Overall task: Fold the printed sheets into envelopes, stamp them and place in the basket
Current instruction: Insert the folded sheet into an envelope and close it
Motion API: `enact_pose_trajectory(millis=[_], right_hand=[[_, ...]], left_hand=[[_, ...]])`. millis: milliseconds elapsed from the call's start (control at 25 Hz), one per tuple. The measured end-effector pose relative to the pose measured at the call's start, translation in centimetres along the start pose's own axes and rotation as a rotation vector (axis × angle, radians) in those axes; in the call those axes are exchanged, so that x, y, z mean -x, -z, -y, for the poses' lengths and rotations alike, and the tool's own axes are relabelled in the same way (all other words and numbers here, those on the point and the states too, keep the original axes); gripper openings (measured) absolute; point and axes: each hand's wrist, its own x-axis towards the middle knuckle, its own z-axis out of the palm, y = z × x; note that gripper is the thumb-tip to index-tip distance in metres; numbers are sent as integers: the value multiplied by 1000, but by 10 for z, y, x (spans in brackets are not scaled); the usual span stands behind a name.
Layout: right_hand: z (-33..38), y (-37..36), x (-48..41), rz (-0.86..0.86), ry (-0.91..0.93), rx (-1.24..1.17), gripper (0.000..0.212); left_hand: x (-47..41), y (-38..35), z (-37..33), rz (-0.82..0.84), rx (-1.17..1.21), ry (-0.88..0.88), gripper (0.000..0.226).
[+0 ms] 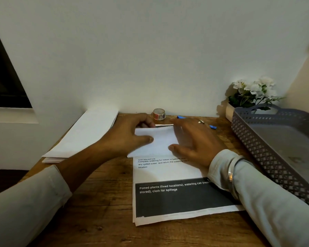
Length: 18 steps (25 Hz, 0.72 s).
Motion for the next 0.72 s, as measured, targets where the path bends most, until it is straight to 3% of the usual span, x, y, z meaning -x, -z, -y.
enact_pose_trajectory(millis=[80, 160, 280, 360, 560, 720], right_hand=[[-6, -1, 0, -211, 88, -46, 41], [-9, 0, 0, -317, -13, -329, 16], [-9, 1, -4, -328, -196, -861, 9], [-4, 3, -4, -299, -283, -1036, 8], [8, 2, 0, 17, -312, -979, 14], [13, -1, 2, 87, -348, -927, 19]], left_hand=[[0, 8, -4, -118, 133, -57, 21], [-2, 17, -4, -207, 332, -60, 25], [-4, 19, 6, -161, 635, 65, 40], [-4, 14, 11, -107, 710, 157, 41], [-8, 5, 14, -114, 708, 173, 32], [-6, -4, 11, -106, 642, 161, 23]])
